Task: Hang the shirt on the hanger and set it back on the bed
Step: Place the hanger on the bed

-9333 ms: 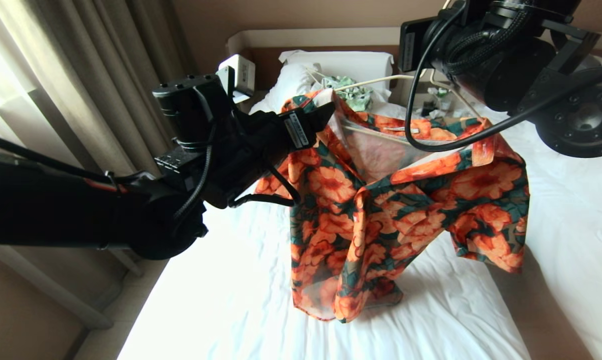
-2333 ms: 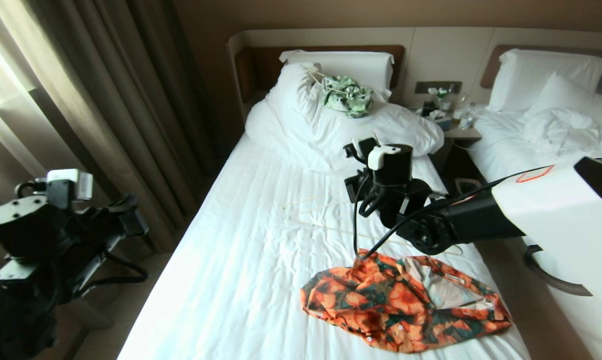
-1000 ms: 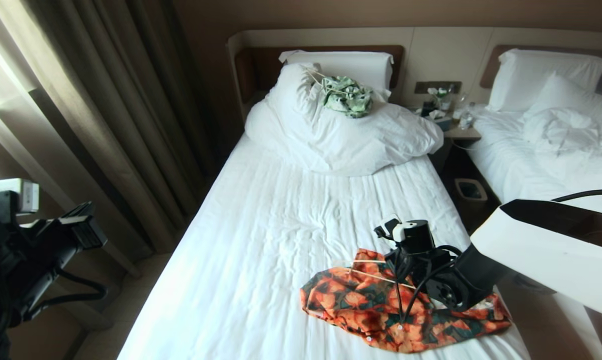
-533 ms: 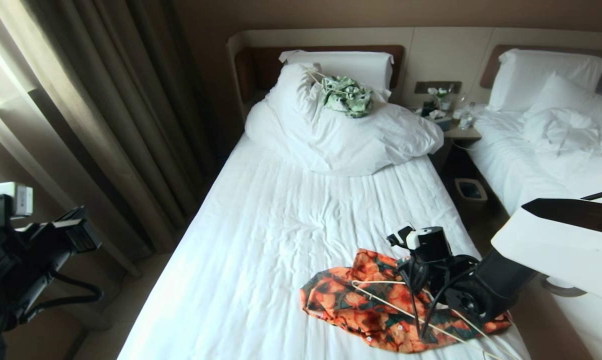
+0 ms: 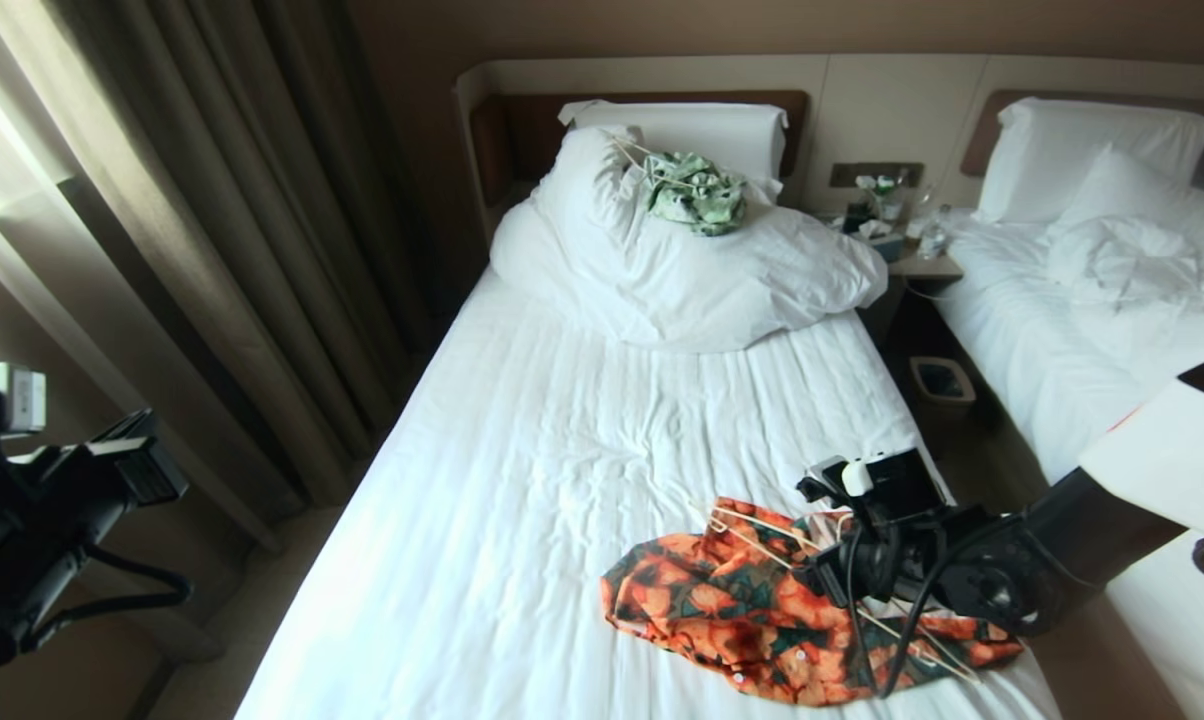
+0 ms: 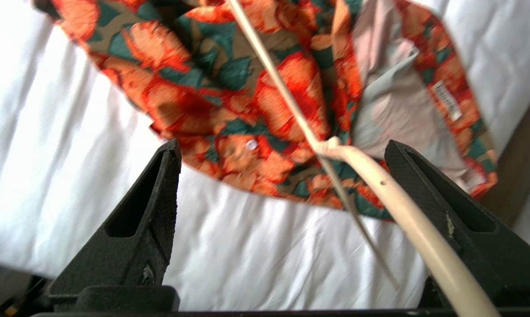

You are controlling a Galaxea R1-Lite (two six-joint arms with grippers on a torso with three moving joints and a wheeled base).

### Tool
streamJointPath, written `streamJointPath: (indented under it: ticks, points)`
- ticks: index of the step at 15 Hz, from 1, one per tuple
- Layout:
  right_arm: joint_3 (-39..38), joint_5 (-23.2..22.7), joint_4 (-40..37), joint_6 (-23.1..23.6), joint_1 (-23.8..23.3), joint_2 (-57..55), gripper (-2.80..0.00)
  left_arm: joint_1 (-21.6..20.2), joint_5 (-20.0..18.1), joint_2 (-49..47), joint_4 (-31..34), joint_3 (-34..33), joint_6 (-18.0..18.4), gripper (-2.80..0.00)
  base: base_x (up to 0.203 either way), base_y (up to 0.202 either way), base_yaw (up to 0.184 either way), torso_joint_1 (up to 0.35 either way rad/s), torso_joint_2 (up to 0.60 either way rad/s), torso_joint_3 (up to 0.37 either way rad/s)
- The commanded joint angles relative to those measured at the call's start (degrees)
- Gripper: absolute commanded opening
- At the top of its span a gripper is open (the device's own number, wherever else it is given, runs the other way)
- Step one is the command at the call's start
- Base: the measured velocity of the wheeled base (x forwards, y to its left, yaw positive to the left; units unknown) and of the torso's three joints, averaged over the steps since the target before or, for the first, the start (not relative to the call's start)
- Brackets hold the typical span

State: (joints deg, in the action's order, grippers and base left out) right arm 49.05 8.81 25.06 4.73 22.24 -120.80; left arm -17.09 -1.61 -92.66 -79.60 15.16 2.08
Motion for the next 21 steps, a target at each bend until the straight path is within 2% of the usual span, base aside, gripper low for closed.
streamJointPath:
  ticks: [1, 4, 7, 9, 12, 14, 18, 21]
  points:
    - [2.35, -6.93, -10.71, -1.57, -2.05, 4.74, 0.00, 0.13, -0.11, -0.29, -0.33, 0.71, 0.13, -2.80, 0.000, 0.000, 0.000, 0.000, 0.00, 0.000]
    - [12.05, -9.90, -29.96, -4.48, -4.14, 5.26, 0.00, 0.21, -0.69, -1.21, 0.06, 1.45, 0.20, -2.80, 0.000, 0.000, 0.000, 0.000, 0.00, 0.000]
    - [25.08, -13.09, -51.62, -7.94, -4.57, 4.68, 0.00, 0.30, -1.03, -2.00, 0.06, 1.45, 0.20, -2.80, 0.000, 0.000, 0.000, 0.000, 0.00, 0.000]
    - [34.13, -14.33, -68.77, -7.38, -4.70, 2.66, 0.00, 0.39, -2.00, -2.35, 0.06, 1.54, 0.20, -2.80, 0.000, 0.000, 0.000, 0.000, 0.00, 0.000]
    - [47.46, -15.24, -88.20, -5.15, -5.85, -3.72, 0.00, 0.39, -2.35, -2.70, -0.02, 1.34, 0.11, -2.80, 0.000, 0.000, 0.000, 0.000, 0.00, 0.000]
    - [49.80, -15.45, -92.23, -1.48, -6.89, -6.03, 0.00, 0.39, -2.53, -2.44, -0.11, 0.83, 0.07, -2.80, 0.000, 0.000, 0.000, 0.000, 0.00, 0.000]
    - [51.16, -15.73, -91.21, -1.25, -7.78, -8.74, 0.00, 0.39, -3.14, -2.79, -0.11, -0.04, -0.06, -2.80, 0.000, 0.000, 0.000, 0.000, 0.00, 0.000]
    - [50.99, -15.49, -85.90, -2.52, -7.74, -9.58, 0.00, 0.30, -3.14, -2.88, -0.20, 0.04, -0.15, -2.80, 0.000, 0.000, 0.000, 0.000, 0.00, 0.000]
